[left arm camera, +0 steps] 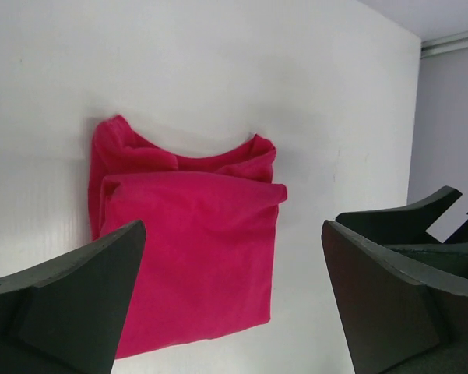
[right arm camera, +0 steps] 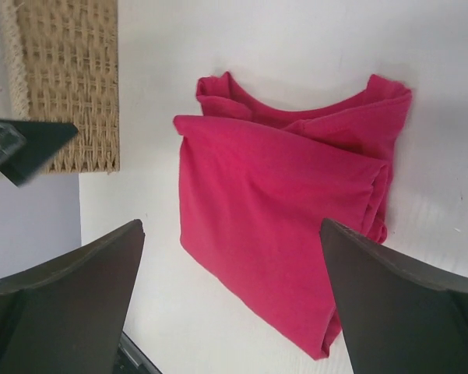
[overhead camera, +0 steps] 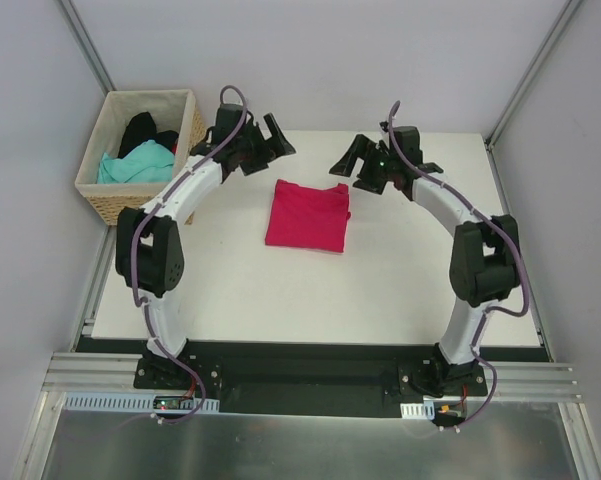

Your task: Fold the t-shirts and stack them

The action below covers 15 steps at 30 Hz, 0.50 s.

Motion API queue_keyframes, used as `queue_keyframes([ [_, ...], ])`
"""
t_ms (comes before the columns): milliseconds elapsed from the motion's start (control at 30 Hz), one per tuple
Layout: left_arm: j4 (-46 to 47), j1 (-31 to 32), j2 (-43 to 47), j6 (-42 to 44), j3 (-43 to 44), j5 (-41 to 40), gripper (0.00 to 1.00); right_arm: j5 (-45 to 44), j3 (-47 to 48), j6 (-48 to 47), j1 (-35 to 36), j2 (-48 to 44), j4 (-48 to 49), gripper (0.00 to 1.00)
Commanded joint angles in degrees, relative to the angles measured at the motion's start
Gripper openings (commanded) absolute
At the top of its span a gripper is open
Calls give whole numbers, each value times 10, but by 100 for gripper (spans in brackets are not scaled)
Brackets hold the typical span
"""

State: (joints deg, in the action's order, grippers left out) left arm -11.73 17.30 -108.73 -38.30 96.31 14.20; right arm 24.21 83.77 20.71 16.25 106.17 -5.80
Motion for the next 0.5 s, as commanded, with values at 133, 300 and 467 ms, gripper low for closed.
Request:
queue_keyframes([
  [133,101,5,-80,-131,-25,41,95,-8,38,89,1,79,73,100],
  [300,108,6,-132,-163,-12,26,95,-22,55,93,1,129,80,100],
  [467,116,6,-161,-164,4,-7,95,-25,80,85,-1,163,79,100],
])
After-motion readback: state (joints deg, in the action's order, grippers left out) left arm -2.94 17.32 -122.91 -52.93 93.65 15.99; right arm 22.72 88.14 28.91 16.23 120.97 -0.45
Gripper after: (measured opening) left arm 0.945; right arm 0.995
